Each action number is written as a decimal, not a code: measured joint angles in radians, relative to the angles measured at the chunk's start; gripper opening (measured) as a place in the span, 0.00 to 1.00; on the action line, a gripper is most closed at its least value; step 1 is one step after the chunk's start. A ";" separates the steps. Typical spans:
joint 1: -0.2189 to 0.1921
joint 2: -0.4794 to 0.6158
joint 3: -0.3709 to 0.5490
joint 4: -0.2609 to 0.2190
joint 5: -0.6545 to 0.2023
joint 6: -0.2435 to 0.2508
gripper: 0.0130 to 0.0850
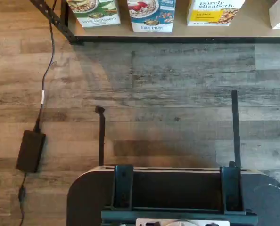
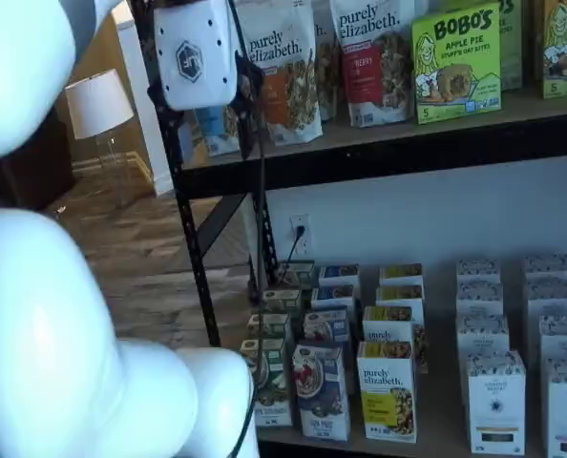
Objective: Pick up the blue and white box that is on the bottom shelf, the second box from the left
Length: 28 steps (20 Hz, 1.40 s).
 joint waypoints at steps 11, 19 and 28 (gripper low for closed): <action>0.049 -0.001 0.117 -0.032 -0.119 0.033 1.00; 0.039 0.005 0.241 -0.004 -0.234 0.023 1.00; 0.124 0.011 0.442 -0.049 -0.437 0.096 1.00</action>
